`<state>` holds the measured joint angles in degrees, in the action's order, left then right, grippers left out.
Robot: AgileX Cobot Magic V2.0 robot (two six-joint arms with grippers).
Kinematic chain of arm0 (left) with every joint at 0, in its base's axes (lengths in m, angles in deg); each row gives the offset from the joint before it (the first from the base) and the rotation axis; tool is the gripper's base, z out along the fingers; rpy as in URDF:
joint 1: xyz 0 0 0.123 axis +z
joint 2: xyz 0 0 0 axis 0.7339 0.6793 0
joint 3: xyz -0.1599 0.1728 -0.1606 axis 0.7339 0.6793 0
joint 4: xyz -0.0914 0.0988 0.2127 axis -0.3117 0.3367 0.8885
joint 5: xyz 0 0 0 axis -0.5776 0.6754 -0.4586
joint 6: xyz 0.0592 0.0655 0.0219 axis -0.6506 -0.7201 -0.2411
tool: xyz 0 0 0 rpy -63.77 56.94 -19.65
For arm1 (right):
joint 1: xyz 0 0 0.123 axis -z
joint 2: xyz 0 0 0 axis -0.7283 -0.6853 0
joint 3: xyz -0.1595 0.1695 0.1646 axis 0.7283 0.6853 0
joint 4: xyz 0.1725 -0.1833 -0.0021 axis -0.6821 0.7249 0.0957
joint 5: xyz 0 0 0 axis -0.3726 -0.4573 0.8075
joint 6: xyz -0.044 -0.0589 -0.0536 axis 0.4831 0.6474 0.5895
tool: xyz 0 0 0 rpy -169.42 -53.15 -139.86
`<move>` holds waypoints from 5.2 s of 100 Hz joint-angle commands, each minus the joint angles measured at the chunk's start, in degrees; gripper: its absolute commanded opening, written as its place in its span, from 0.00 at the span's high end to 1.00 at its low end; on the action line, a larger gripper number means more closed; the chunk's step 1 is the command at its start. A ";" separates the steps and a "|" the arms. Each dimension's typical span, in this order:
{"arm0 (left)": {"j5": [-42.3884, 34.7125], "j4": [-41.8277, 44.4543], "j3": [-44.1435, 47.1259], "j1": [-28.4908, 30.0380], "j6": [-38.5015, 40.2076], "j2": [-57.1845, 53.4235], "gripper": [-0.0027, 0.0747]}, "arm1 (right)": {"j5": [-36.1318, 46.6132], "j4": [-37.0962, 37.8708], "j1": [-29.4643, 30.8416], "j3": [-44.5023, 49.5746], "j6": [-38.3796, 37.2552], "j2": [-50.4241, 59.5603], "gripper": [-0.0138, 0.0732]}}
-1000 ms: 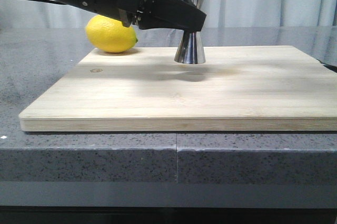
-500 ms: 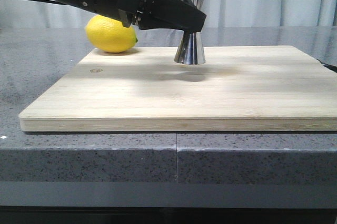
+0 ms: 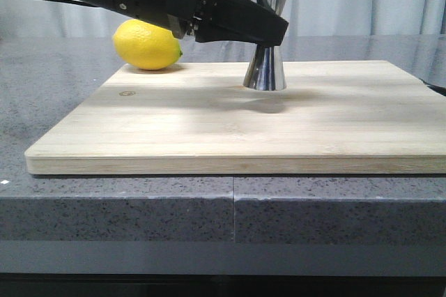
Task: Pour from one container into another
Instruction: 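Lift the beaker with the right gripper over the jigger, then tilt the beaker with the right gripper, pouring liquid into the jigger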
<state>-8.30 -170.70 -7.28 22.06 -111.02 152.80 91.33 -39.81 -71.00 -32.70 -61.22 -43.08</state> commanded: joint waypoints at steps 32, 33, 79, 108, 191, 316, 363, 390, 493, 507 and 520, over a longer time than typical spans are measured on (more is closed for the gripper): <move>6.32 -3.94 -1.77 -0.42 0.71 -3.64 0.99 | 4.47 1.17 0.42 -2.22 6.03 1.76 0.61; 6.32 -3.94 -1.77 -0.42 0.71 -3.64 0.99 | 4.47 1.17 0.42 -2.22 6.21 1.76 0.61; 6.32 -3.94 -1.77 -0.42 0.71 -3.64 0.99 | 0.97 4.81 1.26 -6.07 6.22 1.76 0.61; 6.32 -3.94 -1.77 -0.42 0.71 -3.64 0.99 | -1.37 8.64 1.26 -6.07 6.22 1.76 0.61; 4.97 -3.94 -1.77 -0.21 0.60 -3.64 0.99 | -1.37 11.09 1.26 -6.07 6.22 1.76 0.61; -0.44 -5.52 -1.77 -0.21 -0.74 -3.64 0.99 | -1.49 14.10 1.26 -6.07 6.22 1.76 0.61; -0.33 -6.36 -1.77 -0.21 -0.86 -3.64 0.99 | -1.96 16.09 1.26 -6.07 6.22 1.76 0.61; -0.33 -6.85 -1.77 -0.21 -0.93 -3.64 0.99 | -3.22 17.64 1.26 -6.07 6.22 1.76 0.61; -0.24 -6.85 -1.77 -0.21 -0.93 -3.64 0.99 | -4.63 24.61 1.26 -6.07 6.22 1.76 0.61; -0.24 -6.85 -1.77 -0.21 -0.93 -3.64 0.99 | -4.63 26.41 1.26 -6.07 6.22 1.76 0.61; -0.20 -6.85 -1.77 -0.21 -0.93 -3.64 0.99 | -4.70 27.21 1.26 -6.07 6.22 1.76 0.61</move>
<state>-11.26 -172.77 -7.28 21.97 -111.81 152.80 83.07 -13.48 -70.18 -36.61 -55.38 -43.08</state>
